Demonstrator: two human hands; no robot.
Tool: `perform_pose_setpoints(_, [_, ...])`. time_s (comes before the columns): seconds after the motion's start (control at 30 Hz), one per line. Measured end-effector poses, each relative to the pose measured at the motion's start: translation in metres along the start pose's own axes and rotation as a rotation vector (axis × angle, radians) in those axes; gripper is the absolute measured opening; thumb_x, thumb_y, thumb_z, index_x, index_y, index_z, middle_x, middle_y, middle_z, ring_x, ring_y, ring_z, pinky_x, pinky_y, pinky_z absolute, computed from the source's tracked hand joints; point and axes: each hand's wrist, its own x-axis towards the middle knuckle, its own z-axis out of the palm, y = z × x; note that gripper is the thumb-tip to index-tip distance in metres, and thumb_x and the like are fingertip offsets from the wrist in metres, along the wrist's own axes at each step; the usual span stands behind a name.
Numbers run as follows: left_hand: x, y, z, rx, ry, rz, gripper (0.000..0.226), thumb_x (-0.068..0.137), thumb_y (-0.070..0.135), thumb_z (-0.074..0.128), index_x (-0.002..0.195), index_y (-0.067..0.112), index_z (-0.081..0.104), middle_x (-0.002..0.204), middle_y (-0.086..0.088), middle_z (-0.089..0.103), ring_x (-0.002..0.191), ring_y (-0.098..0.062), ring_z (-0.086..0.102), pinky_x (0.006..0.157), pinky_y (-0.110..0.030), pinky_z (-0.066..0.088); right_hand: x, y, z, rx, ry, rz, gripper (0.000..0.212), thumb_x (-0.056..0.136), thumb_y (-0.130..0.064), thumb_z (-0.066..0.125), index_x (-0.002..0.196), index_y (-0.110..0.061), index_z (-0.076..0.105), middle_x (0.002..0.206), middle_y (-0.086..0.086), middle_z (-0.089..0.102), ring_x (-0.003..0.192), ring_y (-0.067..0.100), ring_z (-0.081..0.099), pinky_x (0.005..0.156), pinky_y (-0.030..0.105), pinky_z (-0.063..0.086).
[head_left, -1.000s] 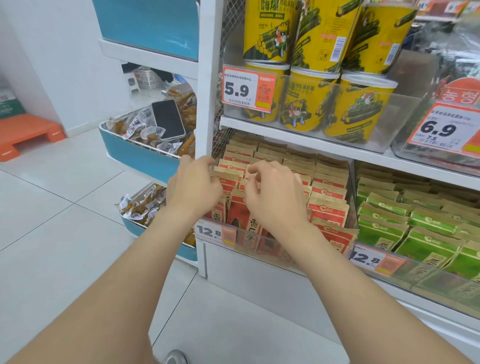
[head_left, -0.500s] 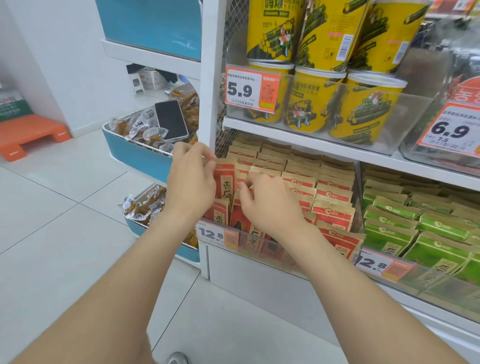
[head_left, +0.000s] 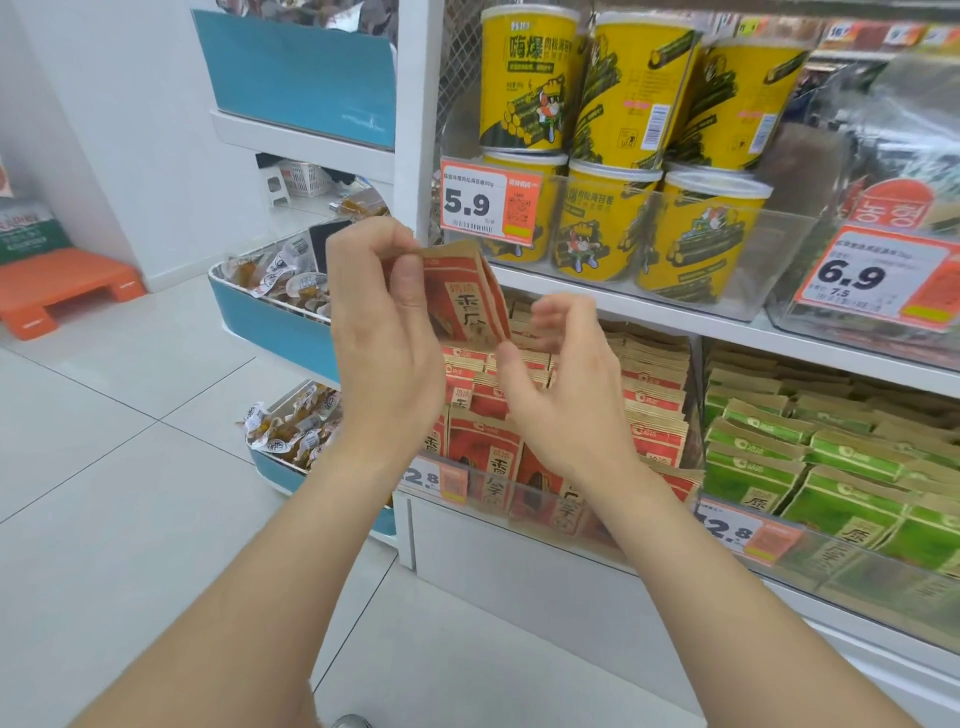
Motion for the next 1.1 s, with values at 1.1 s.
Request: perform_pose_setpoints(1.1, [-0.044, 0.084, 0.066, -0.737, -0.677, -0.904, 0.008, 0.105, 0.016, 0.063, 0.102, 0.016, 0.055, 0.094, -0.003, 0.067, 0.082, -0.014, 0.065, 0.071, -0.029, 0.048, -0.004, 0.025, -0.085, 0.544, 0.051, 0.269, 0.023, 0.104, -0.036, 0.065, 0.102, -0.014, 0.075, 0.107, 0.020, 0.075, 0.093, 0.040, 0.069, 0.079, 0.044, 0.056])
